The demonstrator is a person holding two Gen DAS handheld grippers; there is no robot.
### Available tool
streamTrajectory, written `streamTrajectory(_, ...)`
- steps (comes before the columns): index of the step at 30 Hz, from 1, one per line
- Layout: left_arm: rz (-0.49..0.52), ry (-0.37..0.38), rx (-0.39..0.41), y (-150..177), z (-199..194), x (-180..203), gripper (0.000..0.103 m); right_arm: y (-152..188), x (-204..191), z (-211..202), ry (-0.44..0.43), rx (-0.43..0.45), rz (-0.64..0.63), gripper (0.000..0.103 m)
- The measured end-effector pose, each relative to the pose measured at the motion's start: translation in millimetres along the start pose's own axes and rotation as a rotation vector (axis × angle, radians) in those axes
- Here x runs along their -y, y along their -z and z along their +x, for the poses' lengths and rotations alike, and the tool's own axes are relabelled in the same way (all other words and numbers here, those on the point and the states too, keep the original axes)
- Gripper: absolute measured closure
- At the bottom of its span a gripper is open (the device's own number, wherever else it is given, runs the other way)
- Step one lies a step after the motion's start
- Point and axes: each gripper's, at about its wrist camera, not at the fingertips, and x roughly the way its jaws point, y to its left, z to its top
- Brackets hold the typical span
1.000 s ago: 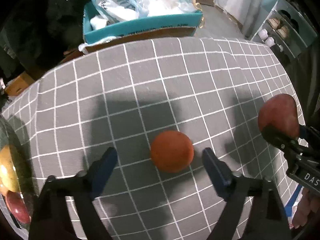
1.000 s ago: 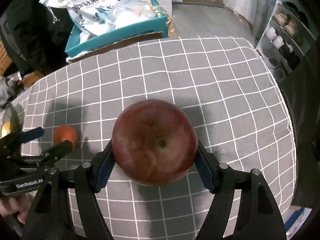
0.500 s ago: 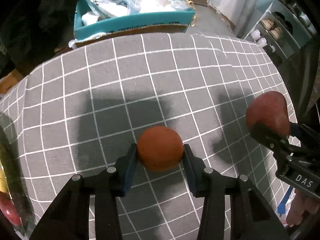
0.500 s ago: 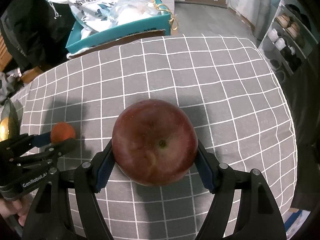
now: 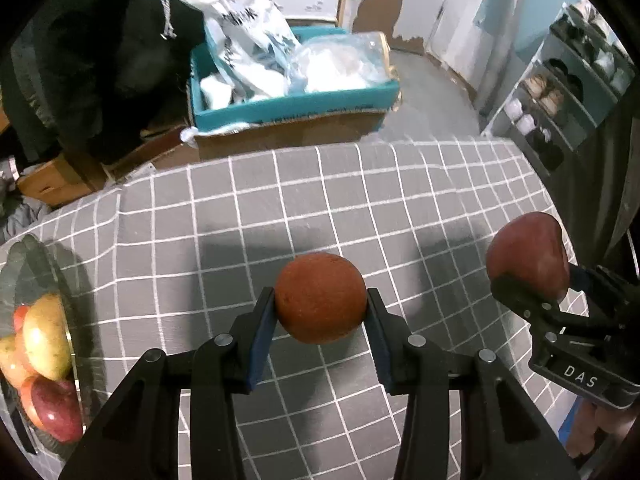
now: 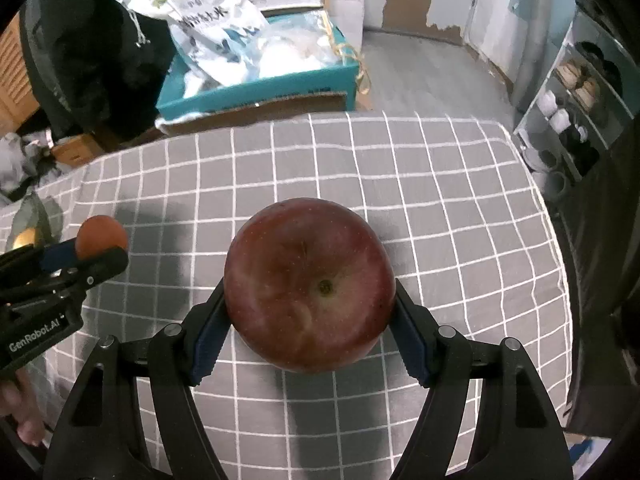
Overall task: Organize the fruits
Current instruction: 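Lift and carry the tangerine with the left tool while the right tool carries the apple to the bowl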
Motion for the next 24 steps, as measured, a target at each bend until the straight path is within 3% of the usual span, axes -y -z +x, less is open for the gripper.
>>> streamTrajectory(24, 0.013, -0.033, 0.225, 4, -125, -30, 0.059, -19, -58, -94, -0.076, 0.195, -0.102, 0.029)
